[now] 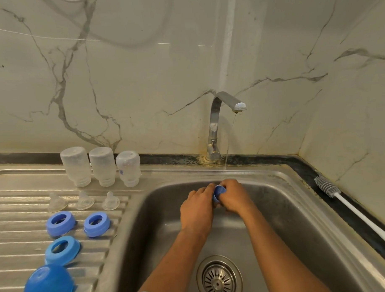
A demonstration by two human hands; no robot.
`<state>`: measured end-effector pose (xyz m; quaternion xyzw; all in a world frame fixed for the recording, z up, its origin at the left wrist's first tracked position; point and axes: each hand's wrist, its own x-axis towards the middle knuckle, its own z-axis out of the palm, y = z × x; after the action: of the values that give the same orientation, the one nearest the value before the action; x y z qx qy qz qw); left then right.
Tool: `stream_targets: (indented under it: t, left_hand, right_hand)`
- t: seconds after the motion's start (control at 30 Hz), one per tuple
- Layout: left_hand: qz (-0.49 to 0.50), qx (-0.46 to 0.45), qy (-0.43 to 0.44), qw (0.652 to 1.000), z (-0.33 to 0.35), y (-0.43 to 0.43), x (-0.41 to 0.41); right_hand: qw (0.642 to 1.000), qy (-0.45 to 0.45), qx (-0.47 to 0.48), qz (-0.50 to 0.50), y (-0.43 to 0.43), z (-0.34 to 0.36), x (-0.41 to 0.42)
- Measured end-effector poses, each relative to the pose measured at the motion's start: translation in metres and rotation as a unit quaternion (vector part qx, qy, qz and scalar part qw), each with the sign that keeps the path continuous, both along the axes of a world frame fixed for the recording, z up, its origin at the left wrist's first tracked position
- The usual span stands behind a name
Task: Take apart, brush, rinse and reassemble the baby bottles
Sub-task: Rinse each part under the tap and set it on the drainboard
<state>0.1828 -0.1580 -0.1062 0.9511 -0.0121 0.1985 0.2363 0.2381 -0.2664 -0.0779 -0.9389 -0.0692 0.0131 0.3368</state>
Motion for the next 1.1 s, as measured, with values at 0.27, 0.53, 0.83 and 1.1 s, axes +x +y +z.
stream_targets:
  t: [0.27, 0.53, 0.83, 1.1]
  left_hand:
    - [-0.049, 0.016, -0.028, 0.998, 0.002, -0.005, 0.0]
    - [-0.065, -0.226, -0.006, 0.972, -0.008, 0.005, 0.005]
    - [-0.116, -0.382, 0.056, 0.915, -0.003, -0.011, 0.008]
    - [-0.056, -0.585, 0.059, 0.807, 0.004, -0.013, 0.012]
  right_hand:
    - [0.999, -0.039, -0.001, 0.003, -0.008, 0.009, -0.003]
    - [0.943, 0.143, 0.298, 0.019, -0.019, 0.017, 0.0]
    - [0.919, 0.068, 0.388, -0.013, -0.034, 0.009, 0.009]
    - [0.928, 0.057, 0.367, -0.027, -0.032, 0.005, 0.008]
